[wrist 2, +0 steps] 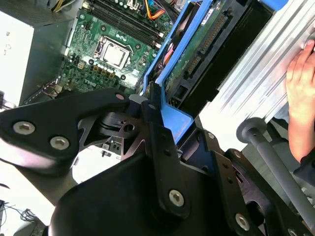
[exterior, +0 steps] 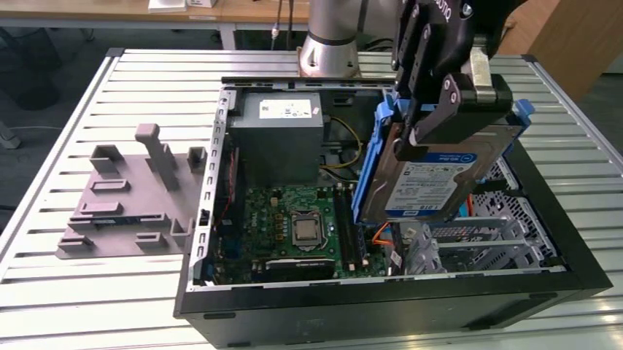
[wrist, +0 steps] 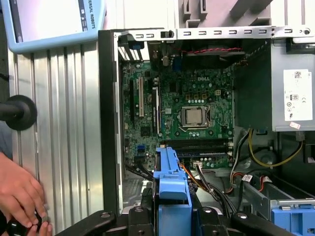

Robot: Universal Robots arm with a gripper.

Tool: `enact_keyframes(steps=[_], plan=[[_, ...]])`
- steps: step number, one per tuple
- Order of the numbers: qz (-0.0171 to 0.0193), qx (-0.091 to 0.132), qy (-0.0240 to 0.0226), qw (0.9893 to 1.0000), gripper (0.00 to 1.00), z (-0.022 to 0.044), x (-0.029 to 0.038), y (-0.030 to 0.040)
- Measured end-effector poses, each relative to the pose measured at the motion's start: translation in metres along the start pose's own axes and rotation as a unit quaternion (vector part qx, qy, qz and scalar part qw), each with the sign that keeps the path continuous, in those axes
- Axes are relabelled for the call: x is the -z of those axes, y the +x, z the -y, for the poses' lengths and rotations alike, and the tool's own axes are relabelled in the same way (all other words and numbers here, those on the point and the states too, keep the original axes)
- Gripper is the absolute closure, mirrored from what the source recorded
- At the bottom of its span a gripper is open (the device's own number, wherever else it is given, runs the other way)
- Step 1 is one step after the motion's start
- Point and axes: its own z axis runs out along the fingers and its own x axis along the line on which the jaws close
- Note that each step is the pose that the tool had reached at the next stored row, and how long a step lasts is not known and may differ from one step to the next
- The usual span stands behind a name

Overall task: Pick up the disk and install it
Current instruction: 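Insert the disk into the insertion slot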

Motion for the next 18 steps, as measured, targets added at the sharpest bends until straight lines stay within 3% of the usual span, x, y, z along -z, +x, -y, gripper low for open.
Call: enact_keyframes(steps=[5,10,18], plan=[[-0.0001,0.0,0.0,1.0,0.64,0.0001,0.0,0.0009],[0.0,0.0,0.0,1.0,0.64,0.0013,-0.0006,0.0075],[0.0,0.0,0.0,1.0,0.64,0.0169,-0.0016,0.0072]])
